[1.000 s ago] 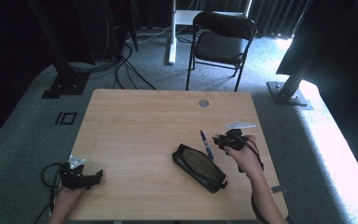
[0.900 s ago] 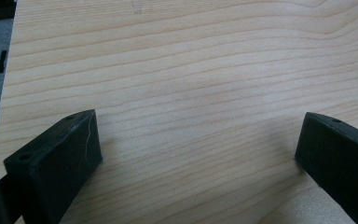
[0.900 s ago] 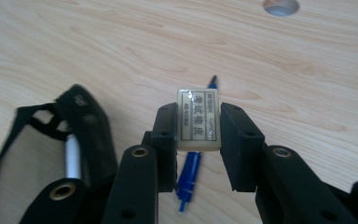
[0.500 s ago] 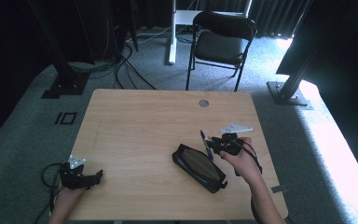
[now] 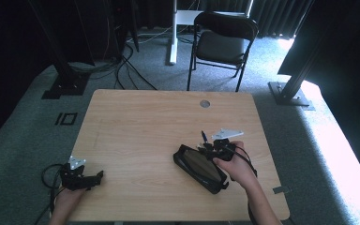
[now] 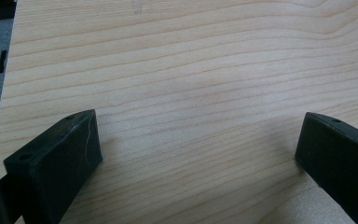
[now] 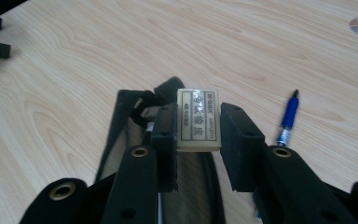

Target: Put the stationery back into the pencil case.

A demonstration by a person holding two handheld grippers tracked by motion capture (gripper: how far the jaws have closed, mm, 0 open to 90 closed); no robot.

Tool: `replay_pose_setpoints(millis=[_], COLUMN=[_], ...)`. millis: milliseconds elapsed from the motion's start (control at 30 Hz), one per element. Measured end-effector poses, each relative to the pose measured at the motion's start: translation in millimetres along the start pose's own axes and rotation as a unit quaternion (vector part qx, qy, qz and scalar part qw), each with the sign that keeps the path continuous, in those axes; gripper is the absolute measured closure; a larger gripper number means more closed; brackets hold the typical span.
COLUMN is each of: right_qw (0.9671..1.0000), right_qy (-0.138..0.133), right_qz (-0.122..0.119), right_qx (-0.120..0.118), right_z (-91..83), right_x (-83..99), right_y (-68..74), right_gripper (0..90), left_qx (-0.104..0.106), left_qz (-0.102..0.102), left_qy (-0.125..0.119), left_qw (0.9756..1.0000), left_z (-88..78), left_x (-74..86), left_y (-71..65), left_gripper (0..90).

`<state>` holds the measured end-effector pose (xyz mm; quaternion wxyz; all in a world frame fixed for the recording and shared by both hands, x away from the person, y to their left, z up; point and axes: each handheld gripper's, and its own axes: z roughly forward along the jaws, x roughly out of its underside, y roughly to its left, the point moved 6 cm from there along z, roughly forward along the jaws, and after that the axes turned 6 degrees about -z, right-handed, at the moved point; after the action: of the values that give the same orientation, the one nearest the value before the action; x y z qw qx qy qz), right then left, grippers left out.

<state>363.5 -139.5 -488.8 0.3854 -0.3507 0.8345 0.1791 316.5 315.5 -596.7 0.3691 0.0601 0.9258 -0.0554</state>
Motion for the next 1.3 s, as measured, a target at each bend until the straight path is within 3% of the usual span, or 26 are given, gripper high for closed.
replay_pose_setpoints(millis=[467, 700, 967, 1300], right_qw=[0.9980, 0.9962, 0.9915, 0.9880], right_qy=[0.040, 0.061, 0.102, 0.129], right_qz=[-0.038, -0.051, -0.071, -0.075], right_qx=[-0.032, -0.035, -0.040, -0.043], right_z=[15.0, 25.1, 40.8, 52.9], right_x=[7.0, 8.1, 15.5, 21.6], right_y=[21.3, 25.0, 26.6, 25.3], right_gripper=[68.2, 68.2, 68.2, 68.2], left_qx=[0.000, 0.000, 0.000, 0.000], left_qz=[0.000, 0.000, 0.000, 0.000], left_qy=[0.000, 0.000, 0.000, 0.000], left_qw=[1.0000, 1.0000, 1.0000, 1.0000], left_z=[0.0, 0.0, 0.0, 0.0], left_x=[0.0, 0.0, 0.0, 0.0], left_y=[0.0, 0.0, 0.0, 0.0], left_gripper=[0.4, 0.4, 0.4, 0.4])
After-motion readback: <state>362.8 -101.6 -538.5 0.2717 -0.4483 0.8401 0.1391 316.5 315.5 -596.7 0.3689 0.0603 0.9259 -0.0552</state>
